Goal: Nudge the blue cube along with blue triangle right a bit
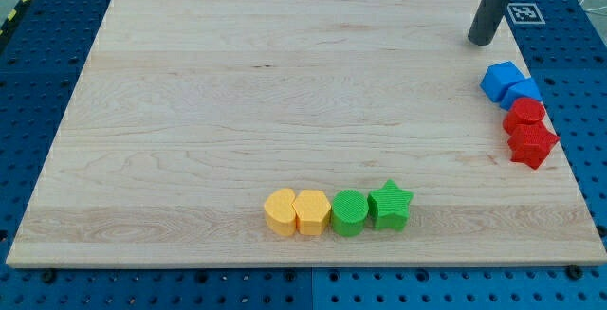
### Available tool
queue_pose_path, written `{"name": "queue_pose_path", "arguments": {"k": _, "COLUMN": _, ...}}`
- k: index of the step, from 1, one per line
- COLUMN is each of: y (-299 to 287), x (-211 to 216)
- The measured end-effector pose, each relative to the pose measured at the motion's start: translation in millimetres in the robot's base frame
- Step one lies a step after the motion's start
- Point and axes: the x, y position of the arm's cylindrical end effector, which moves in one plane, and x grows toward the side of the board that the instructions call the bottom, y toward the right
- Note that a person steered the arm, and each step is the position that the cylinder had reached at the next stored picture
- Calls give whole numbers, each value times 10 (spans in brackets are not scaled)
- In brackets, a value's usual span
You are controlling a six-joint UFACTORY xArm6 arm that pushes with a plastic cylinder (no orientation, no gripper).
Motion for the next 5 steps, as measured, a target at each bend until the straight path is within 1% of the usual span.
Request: {"name": "queue_pose_path", "arguments": {"k": 5, "y": 63, "x": 0}}
